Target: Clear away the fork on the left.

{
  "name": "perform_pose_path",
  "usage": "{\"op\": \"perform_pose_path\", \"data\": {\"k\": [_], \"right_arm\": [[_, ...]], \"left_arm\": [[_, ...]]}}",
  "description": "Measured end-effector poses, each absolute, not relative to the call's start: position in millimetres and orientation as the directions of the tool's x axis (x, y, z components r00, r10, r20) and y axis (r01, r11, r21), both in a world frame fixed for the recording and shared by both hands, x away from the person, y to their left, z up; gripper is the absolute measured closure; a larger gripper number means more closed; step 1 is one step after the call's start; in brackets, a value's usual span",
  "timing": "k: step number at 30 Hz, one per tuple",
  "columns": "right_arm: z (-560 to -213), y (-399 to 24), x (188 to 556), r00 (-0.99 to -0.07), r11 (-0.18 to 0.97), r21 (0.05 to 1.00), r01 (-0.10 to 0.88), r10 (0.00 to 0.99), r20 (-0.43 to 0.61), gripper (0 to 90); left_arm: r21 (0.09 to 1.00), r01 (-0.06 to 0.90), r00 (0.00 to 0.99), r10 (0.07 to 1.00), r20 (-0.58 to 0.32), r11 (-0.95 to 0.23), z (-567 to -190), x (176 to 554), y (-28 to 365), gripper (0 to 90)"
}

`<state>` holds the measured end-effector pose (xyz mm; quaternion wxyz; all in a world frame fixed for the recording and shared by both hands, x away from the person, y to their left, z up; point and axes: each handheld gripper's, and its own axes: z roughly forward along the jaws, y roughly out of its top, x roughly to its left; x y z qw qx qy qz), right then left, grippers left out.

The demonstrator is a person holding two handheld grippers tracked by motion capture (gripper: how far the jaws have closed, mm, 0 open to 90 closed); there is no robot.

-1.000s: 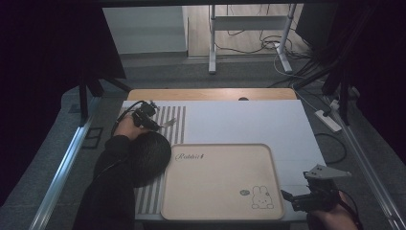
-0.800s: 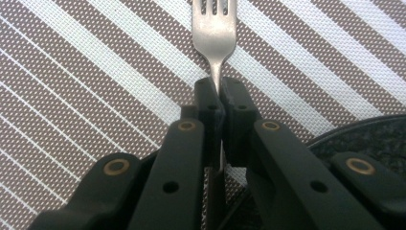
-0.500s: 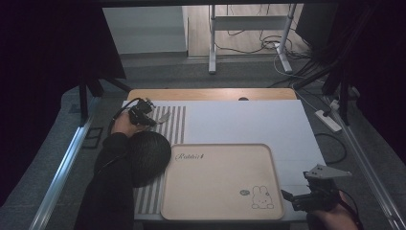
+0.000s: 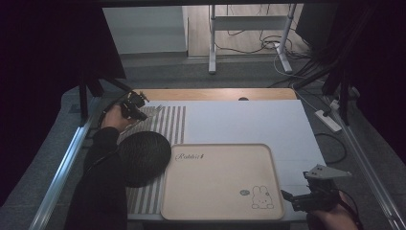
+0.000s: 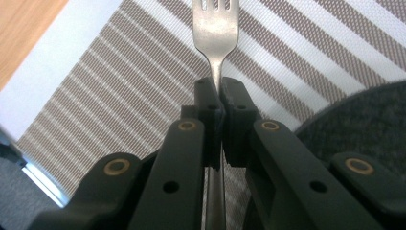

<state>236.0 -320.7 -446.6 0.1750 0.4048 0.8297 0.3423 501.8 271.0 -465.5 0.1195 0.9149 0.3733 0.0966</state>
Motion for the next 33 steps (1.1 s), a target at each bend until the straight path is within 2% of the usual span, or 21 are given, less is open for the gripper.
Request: {"op": "perform_pose_path", "data": {"k": [4, 7, 10, 16, 24, 33], "right_arm": [[-446.8, -320.1, 236.2, -0.612, 0.439, 0.708, 0.553, 0.791, -0.013, 0.0], [-446.8, -320.0, 235.9, -0.612, 0.440, 0.708, 0.552, 0.791, -0.015, 0.0], [-446.8, -319.8, 235.7, -0.612, 0.441, 0.708, 0.552, 0.790, -0.014, 0.0], [-446.8, -319.7, 235.6, -0.613, 0.442, 0.708, 0.550, 0.790, -0.017, 0.0], [-446.9, -319.1, 235.5, -0.617, 0.449, 0.706, 0.548, 0.786, -0.021, 0.0], [-446.9, -318.8, 235.5, -0.618, 0.452, 0.703, 0.548, 0.785, -0.023, 0.0]], "left_arm": [[0.276, 0.682, 0.696, 0.717, 0.040, -0.678, -455.1, 493.5, 272.6, 86.9], [0.291, 0.691, 0.687, 0.727, 0.022, -0.662, -451.6, 489.6, 272.3, 86.9], [0.325, 0.692, 0.690, 0.723, -0.035, -0.645, -447.0, 480.8, 268.7, 86.9], [0.321, 0.684, 0.701, 0.712, -0.041, -0.655, -445.1, 466.8, 259.1, 86.9], [0.368, 0.690, 0.695, 0.712, -0.098, -0.623, -444.7, 438.5, 245.8, 86.9], [0.376, 0.670, 0.713, 0.696, -0.086, -0.640, -443.7, 417.6, 226.3, 86.9]]}}
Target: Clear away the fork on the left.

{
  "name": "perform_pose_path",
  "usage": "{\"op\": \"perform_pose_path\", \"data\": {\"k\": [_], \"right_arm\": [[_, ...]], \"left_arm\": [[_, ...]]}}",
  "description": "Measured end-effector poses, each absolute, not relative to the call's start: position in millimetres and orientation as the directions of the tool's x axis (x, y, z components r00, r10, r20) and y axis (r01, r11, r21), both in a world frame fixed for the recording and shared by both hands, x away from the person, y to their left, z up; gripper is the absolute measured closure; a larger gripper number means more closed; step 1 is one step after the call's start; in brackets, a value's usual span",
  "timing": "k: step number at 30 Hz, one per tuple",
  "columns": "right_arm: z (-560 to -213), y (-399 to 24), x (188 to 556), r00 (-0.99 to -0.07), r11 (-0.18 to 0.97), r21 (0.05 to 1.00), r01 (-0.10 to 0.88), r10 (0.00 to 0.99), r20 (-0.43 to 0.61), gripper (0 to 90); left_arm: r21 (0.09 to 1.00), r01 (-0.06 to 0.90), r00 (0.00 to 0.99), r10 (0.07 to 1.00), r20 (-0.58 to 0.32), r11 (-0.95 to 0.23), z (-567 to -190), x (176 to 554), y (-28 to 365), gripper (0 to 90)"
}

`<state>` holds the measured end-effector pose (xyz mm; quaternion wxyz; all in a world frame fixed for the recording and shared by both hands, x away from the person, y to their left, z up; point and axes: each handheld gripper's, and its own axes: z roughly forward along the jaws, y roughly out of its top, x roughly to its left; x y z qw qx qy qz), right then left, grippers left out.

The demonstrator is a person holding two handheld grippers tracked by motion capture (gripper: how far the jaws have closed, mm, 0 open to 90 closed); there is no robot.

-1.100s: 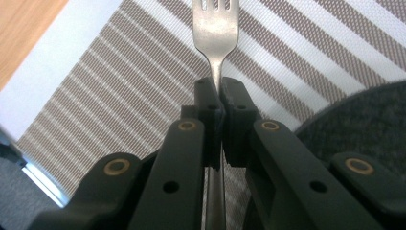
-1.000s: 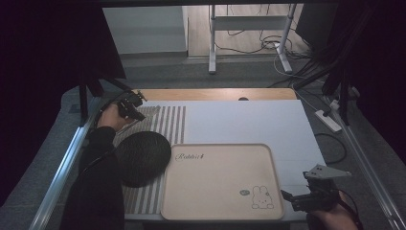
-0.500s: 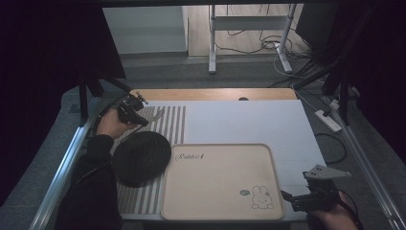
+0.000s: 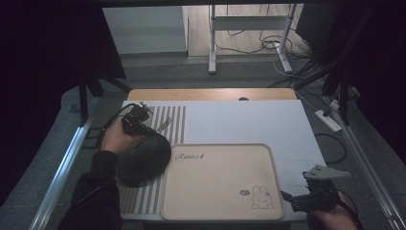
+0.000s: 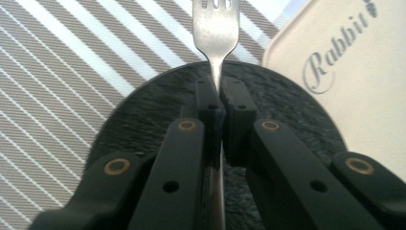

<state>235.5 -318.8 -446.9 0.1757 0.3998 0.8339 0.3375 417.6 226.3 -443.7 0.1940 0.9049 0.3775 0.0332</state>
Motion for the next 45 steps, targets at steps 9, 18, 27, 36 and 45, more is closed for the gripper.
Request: {"op": "perform_pose_path", "data": {"k": [9, 18, 27, 36, 45], "right_arm": [[-447.0, -318.7, 235.5, -0.619, 0.453, 0.703, 0.548, 0.785, -0.024, 0.0], [-446.8, -318.3, 234.8, -0.622, 0.455, 0.707, 0.542, 0.783, -0.027, 0.0], [-446.3, -318.8, 233.9, -0.634, 0.461, 0.710, 0.533, 0.773, -0.026, 0.0], [-446.4, -317.7, 233.9, -0.642, 0.472, 0.707, 0.527, 0.766, -0.033, 0.0], [-446.5, -317.3, 233.9, -0.647, 0.479, 0.704, 0.525, 0.762, -0.035, 0.0]], "left_arm": [[0.391, 0.659, 0.727, 0.678, -0.112, -0.642, -447.2, 397.8, 208.1, 86.9], [0.328, 0.676, 0.720, 0.686, -0.102, -0.660, -456.3, 378.3, 176.7, 86.9], [0.350, 0.678, 0.723, 0.673, -0.156, -0.646, -454.4, 359.5, 155.5, 86.8], [0.348, 0.681, 0.726, 0.658, -0.200, -0.645, -458.8, 341.8, 129.8, 86.8], [0.332, 0.688, 0.722, 0.657, -0.218, -0.645, -467.6, 330.8, 102.5, 86.8]]}}
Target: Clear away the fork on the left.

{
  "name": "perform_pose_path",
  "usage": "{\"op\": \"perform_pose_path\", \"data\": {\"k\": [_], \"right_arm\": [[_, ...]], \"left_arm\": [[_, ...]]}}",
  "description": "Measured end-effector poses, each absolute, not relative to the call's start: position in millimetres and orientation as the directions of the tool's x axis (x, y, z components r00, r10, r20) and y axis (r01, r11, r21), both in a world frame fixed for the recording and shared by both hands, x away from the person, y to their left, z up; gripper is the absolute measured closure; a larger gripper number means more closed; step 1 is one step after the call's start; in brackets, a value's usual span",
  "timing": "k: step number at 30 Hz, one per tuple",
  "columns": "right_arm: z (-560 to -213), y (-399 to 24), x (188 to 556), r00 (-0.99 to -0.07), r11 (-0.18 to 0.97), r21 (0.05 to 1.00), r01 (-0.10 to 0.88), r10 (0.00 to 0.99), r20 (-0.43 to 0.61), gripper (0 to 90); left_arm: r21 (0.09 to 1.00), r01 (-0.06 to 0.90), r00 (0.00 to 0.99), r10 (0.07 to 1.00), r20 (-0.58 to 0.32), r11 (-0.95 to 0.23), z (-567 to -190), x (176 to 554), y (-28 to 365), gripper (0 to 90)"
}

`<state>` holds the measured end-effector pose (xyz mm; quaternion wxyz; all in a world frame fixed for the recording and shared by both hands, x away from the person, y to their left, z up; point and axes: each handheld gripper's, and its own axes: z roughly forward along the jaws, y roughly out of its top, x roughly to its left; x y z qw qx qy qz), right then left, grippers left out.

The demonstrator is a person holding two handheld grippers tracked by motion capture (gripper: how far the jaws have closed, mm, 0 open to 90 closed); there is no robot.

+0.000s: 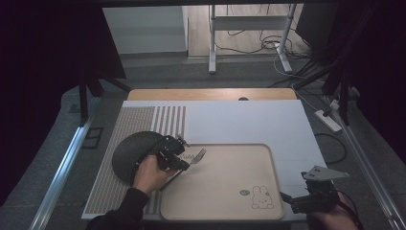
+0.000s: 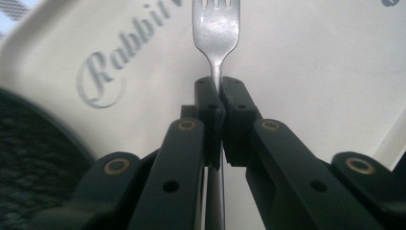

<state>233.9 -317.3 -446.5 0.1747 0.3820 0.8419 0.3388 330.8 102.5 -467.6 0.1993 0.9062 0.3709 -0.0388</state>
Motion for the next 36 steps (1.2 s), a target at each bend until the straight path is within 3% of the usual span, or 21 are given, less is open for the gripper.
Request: {"op": "perform_pose_path", "data": {"k": [15, 18, 19, 22, 28, 36], "right_arm": [[-446.7, -316.9, 233.9, -0.652, 0.482, 0.702, 0.524, 0.758, -0.034, 0.0], [-446.7, -316.6, 233.6, -0.653, 0.483, 0.702, 0.523, 0.757, -0.035, 0.0], [-446.7, -316.6, 233.7, -0.653, 0.484, 0.702, 0.522, 0.757, -0.036, 0.0], [-446.9, -316.4, 233.8, -0.653, 0.485, 0.700, 0.524, 0.756, -0.035, 0.0], [-446.8, -316.5, 233.6, -0.654, 0.486, 0.702, 0.521, 0.755, -0.037, 0.0], [-446.7, -316.5, 233.3, -0.658, 0.489, 0.701, 0.518, 0.752, -0.039, 0.0]], "left_arm": [[0.300, 0.687, 0.722, 0.670, -0.174, -0.662, -502.0, 325.7, 80.8, 85.7], [0.340, 0.670, 0.732, 0.663, -0.157, -0.660, -496.1, 324.3, 81.9, 77.9], [0.397, 0.645, 0.750, 0.640, -0.167, -0.653, -487.7, 322.1, 82.8, 78.0], [0.413, 0.625, 0.768, 0.617, -0.172, -0.663, -485.1, 318.6, 76.7, 89.0], [0.334, 0.625, 0.776, 0.610, -0.160, -0.706, -502.6, 318.3, 67.1, 89.3], [0.332, 0.703, 0.700, 0.694, -0.166, -0.629, -504.2, 329.7, 90.5, 89.3]]}}
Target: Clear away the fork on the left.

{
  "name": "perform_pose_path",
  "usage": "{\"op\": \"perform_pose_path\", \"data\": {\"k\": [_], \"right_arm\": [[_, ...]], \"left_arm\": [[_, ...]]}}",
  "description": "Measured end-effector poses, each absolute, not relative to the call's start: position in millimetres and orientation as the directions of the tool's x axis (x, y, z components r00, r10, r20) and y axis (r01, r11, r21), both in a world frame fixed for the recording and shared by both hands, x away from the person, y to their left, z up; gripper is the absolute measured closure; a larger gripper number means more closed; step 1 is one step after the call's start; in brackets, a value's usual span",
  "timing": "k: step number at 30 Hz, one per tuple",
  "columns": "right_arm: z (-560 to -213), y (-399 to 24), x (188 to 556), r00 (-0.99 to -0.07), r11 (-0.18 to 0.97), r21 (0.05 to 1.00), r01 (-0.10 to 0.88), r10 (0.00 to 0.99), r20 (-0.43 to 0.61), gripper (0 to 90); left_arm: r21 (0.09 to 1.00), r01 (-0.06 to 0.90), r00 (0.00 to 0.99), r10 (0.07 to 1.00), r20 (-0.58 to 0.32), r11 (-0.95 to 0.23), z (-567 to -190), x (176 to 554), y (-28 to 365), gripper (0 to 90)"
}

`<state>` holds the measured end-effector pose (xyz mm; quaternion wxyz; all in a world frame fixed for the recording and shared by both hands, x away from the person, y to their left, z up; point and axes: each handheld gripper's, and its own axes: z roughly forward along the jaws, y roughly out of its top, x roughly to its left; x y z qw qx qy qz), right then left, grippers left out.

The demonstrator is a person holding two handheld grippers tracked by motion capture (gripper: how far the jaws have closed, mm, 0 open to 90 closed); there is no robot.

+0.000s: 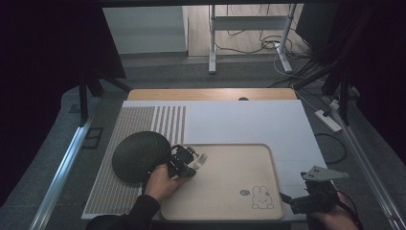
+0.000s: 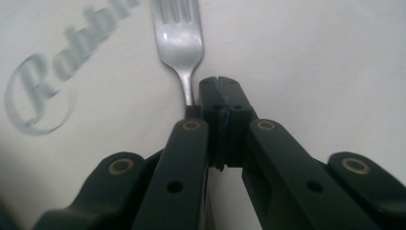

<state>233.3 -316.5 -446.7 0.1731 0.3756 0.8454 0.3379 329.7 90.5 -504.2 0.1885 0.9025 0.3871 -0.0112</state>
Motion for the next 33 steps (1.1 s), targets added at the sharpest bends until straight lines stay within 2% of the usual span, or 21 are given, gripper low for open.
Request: {"op": "perform_pose_path", "data": {"k": [5, 17, 27, 33], "right_arm": [[-446.6, -316.2, 233.1, -0.660, 0.494, 0.699, 0.517, 0.750, -0.042, 0.0], [-446.7, -316.0, 233.2, -0.661, 0.495, 0.698, 0.517, 0.750, -0.043, 0.0], [-446.7, -316.0, 233.3, -0.660, 0.494, 0.698, 0.518, 0.750, -0.041, 0.0], [-446.9, -316.4, 233.9, -0.660, 0.486, 0.701, 0.522, 0.751, -0.030, 0.0]], "left_arm": [[0.310, 0.755, 0.641, 0.751, -0.161, -0.578, -504.1, 337.2, 112.4, 89.3], [0.320, 0.779, 0.609, 0.772, -0.183, -0.539, -505.8, 341.7, 134.2, 88.7], [0.383, 0.707, 0.679, 0.722, -0.132, -0.595, -497.6, 337.1, 129.8, 73.3], [0.457, 0.690, 0.682, 0.716, -0.149, -0.561, -487.5, 335.1, 136.7, 55.1]]}}
